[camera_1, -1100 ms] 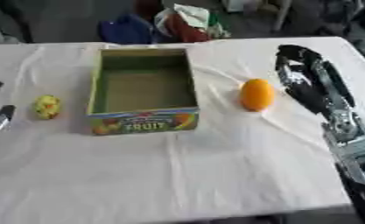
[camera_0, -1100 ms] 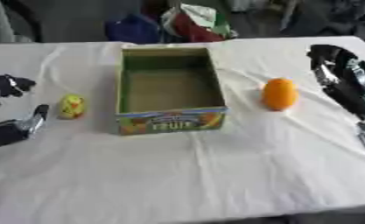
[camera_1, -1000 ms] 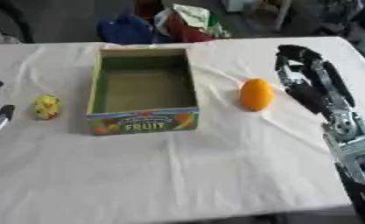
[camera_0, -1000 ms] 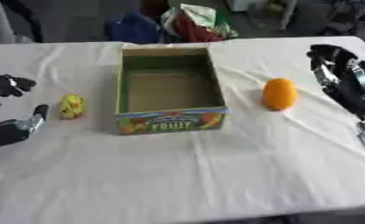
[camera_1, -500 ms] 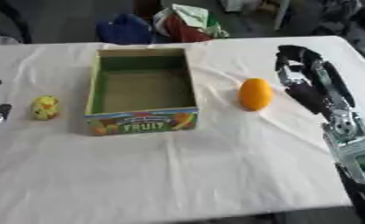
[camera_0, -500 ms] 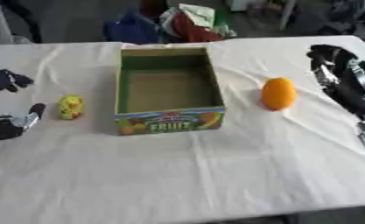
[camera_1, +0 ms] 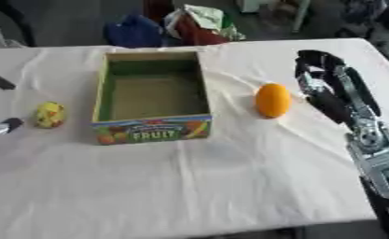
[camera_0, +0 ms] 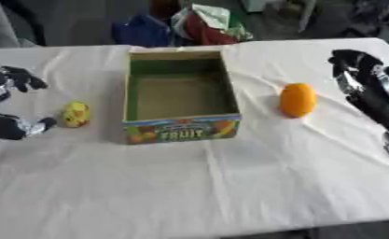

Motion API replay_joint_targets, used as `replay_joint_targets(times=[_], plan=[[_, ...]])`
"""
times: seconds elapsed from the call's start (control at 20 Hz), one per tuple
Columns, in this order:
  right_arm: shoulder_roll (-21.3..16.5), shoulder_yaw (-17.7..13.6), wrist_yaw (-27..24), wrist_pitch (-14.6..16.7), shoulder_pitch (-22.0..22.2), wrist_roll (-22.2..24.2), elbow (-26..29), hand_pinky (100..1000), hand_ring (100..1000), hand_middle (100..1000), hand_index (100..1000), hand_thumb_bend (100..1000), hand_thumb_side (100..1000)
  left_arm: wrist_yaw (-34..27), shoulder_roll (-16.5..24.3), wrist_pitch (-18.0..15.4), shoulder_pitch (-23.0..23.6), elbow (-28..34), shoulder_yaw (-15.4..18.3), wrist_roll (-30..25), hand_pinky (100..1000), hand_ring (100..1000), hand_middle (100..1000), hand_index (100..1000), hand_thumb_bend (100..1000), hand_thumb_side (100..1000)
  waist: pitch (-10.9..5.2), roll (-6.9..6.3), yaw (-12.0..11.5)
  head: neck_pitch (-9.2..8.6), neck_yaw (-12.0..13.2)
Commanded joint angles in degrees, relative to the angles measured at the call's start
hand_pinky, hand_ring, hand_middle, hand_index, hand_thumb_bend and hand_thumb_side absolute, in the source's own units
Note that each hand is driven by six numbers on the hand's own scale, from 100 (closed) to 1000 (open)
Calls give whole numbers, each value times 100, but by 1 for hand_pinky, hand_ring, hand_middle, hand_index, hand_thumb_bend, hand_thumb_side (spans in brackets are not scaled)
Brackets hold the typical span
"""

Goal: Pick up objects on the table and place them in the box.

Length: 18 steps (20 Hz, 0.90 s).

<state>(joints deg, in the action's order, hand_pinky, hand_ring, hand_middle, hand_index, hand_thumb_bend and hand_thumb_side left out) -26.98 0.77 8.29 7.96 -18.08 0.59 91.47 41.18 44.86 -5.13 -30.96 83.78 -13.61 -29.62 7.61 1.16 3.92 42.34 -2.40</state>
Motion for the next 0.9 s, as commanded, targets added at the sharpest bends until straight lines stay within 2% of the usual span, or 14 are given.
replay_joint_targets(times=[0.05, 0.45, 0.9], plan=[[-129, -10, -51, 8, -44, 23, 34, 765, 859, 740, 843, 100, 699, 190, 57, -223, -344, -507, -71, -261, 825, 743, 736, 841, 494, 511, -86, -6, 14, 59, 16], [-118, 7, -72, 12, -43, 48, 27, 765, 860, 740, 843, 100, 698, 782, -532, -622, -1049, -1574, -135, -314, 829, 746, 739, 842, 488, 506, -100, 9, 44, 81, 34], [-101, 14, -106, 12, -37, 60, 15, 765, 860, 739, 844, 100, 700, 1127, -888, -750, -1322, -2165, -40, -345, 830, 744, 736, 840, 413, 479, -107, 25, 95, 88, 55]])
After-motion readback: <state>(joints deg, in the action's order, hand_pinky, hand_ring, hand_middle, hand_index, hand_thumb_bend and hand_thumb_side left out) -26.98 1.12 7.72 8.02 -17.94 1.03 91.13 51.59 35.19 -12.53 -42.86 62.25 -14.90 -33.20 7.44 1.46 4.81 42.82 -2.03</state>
